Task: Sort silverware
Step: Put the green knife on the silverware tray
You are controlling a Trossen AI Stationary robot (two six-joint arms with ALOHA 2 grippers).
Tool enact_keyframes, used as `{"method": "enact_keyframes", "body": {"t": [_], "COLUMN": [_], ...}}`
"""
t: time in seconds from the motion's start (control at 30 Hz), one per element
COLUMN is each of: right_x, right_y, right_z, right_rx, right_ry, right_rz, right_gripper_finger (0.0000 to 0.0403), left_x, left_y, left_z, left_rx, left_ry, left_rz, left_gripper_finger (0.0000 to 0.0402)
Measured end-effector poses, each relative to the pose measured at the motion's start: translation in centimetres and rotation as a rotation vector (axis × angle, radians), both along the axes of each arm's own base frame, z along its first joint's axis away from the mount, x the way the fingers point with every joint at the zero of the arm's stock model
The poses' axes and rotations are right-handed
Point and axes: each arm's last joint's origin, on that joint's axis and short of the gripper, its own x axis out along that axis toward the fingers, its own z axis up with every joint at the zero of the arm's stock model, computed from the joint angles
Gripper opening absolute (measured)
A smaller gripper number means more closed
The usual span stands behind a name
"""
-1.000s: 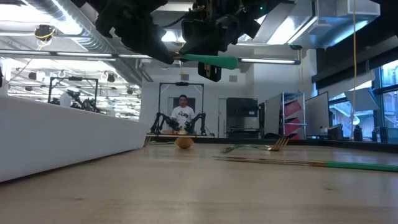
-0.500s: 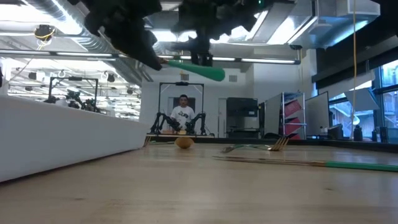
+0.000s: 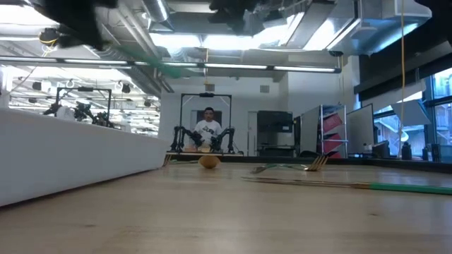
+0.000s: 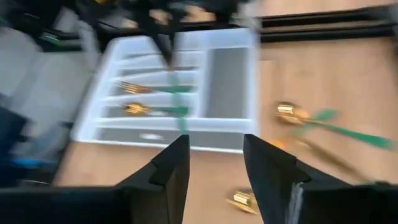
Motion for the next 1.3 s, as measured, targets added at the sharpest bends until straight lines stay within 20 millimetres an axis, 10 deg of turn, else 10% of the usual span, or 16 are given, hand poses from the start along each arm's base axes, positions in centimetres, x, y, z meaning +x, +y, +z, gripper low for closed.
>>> {"method": "enact_keyframes", "body": {"t": [0.53,1.0,1.3], "right_x": [-3.6,-4.0,-4.0], "right_y": [-6.3,-7.1,-7.1], "right_z": [1.1,1.1,1.1], "right_rx": [-0.177,-0.173,-0.141], "right_ry": [0.117,0.118,0.117], "right_rz": [-0.241,-0.262,-0.274], "right_gripper_finger": [0.0153,0.0153,0.0153], "left_x": [-4.1,-3.9,-3.4], "left_y": [-8.1,-9.7,-12.9], "left_z": [-0.8,3.9,1.4], "left_rx": [-0.502,-0.273,-0.142], "left_ry": [0.17,0.399,0.589], "left_rz": [0.55,0.587,0.58], "left_gripper_finger": [0.0014,0.0014,0.0014]}}
